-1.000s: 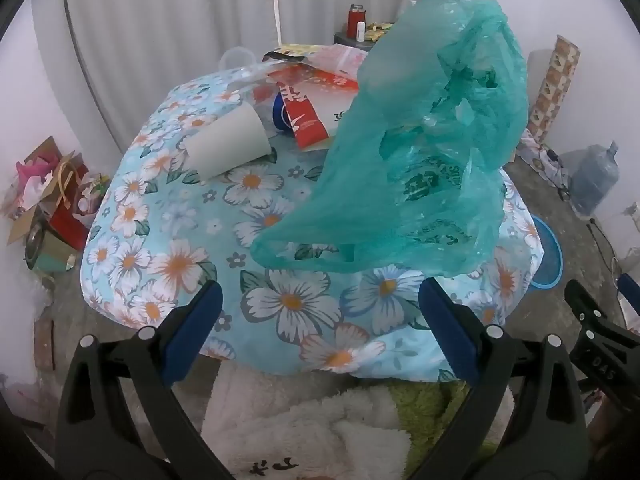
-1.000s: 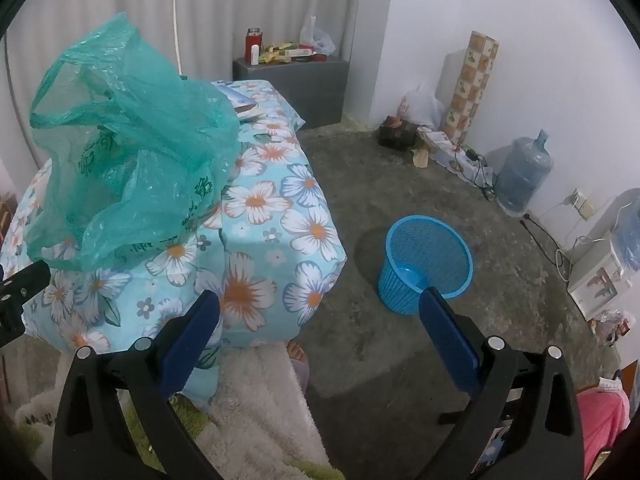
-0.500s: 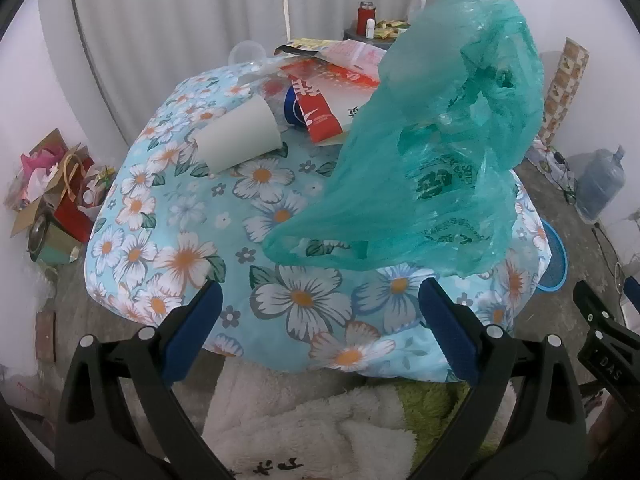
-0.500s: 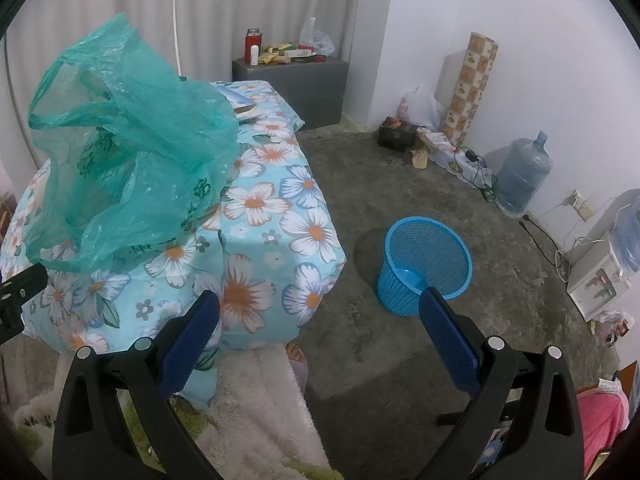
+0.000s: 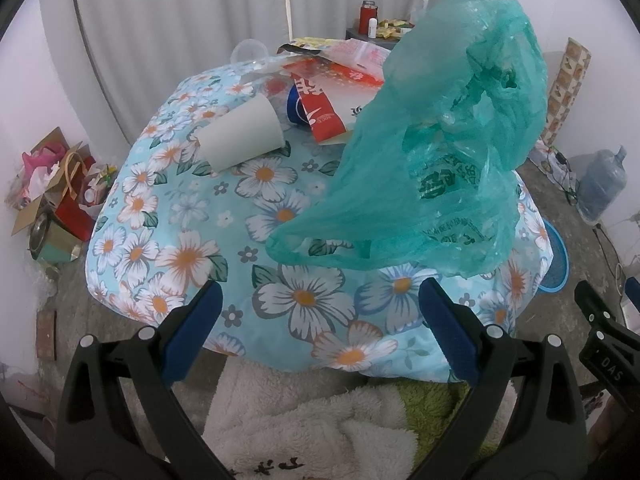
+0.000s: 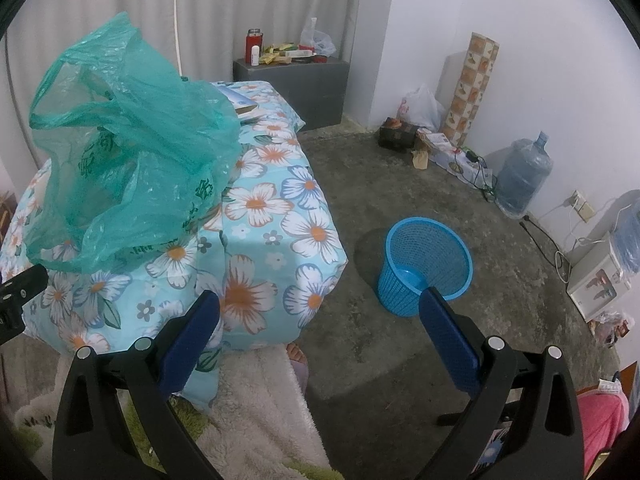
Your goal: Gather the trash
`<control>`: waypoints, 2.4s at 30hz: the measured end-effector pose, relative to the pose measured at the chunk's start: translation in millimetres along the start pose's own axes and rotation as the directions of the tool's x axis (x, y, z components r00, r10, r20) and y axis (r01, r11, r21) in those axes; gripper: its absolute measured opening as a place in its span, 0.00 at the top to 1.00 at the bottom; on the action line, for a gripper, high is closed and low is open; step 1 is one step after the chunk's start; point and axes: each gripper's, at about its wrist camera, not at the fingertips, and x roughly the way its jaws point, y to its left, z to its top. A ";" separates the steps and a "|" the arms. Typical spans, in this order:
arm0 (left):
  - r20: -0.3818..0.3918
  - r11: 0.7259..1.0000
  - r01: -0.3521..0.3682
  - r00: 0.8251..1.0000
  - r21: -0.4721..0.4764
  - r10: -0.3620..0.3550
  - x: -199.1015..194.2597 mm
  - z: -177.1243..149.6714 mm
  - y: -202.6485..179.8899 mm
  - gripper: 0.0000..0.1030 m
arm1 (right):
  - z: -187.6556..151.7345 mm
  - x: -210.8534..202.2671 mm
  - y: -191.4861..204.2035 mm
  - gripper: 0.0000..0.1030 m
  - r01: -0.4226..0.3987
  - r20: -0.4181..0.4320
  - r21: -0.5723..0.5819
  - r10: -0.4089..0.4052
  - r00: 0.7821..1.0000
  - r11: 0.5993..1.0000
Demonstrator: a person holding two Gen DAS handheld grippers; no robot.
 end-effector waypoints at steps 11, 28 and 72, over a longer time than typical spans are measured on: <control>-0.001 1.000 -0.001 1.000 -0.001 0.001 -0.6 0.7 0.0 0.09 | 1.4 -1.7 -0.3 0.06 0.001 0.002 0.000 -0.001 1.000 1.000; -0.008 1.000 0.010 1.000 0.007 -0.010 2.6 4.0 -1.4 0.09 | 1.7 -1.7 4.4 0.06 0.012 0.001 -0.008 -0.012 1.000 1.000; 0.273 0.906 0.422 0.876 -0.038 -0.396 1.5 38.4 63.5 0.35 | 78.5 72.0 86.5 0.74 -0.622 -0.098 0.038 0.622 0.777 0.782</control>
